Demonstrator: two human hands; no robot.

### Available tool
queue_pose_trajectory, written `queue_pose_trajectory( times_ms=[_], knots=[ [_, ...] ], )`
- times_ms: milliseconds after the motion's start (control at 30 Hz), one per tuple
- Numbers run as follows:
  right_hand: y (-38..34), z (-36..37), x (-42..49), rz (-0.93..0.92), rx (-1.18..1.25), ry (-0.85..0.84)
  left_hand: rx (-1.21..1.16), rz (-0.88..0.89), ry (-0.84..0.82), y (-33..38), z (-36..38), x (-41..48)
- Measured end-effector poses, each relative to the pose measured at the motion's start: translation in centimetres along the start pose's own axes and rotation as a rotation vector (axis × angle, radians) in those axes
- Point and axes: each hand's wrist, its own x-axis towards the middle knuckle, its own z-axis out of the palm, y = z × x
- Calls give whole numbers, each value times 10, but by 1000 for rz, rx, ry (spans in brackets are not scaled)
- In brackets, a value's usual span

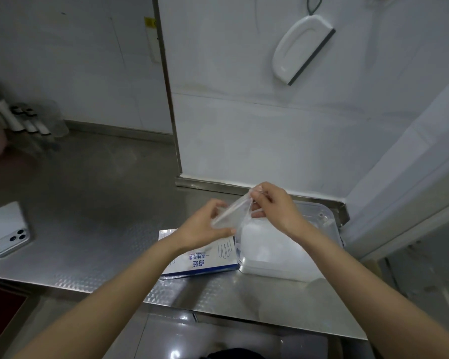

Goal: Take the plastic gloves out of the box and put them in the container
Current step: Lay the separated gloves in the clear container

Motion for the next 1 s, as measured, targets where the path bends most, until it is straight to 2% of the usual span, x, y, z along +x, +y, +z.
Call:
queue_pose_trajectory(
  times_ms=[67,100,167,233,300,367,467,633,700,767,900,933,1000],
  knots=[
    [0,-4,-3,111,245,7,29,31,46,6,6,1],
    [4,-5,-5,122,265,52,8,27,61,9,9,1],
    [15,-10,-10,15,-37,145,-39,-9,56,14,12,1],
    [26,-13,-19,-204,-435,127,-59,-46,6,16,14,3],
    [29,-11,-25,-380,-642,93,-63,-73,-51,16,13,4],
    [31,-8,-26,-493,-783,126,-73,-87,-113,18,14,4],
    [31,-9,-24,-561,-933,184,-49,-90,-194,20,12,5],
    [33,-12,-26,-771,-1064,110,36,-96,-286,20,3,6],
    [36,-10,-23,-837,-1035,95,67,-84,-329,23,3,6],
    [32,-9,-23,-727,-884,64,82,-74,-373,25,1,5],
    [27,-20,-30,-211,-582,23,44,-102,-395,17,-18,3],
    [30,-24,-31,-169,-548,44,61,-119,-357,12,-22,3],
    [33,-30,-32,-122,-489,74,122,-148,-165,3,-25,7]
  ],
)
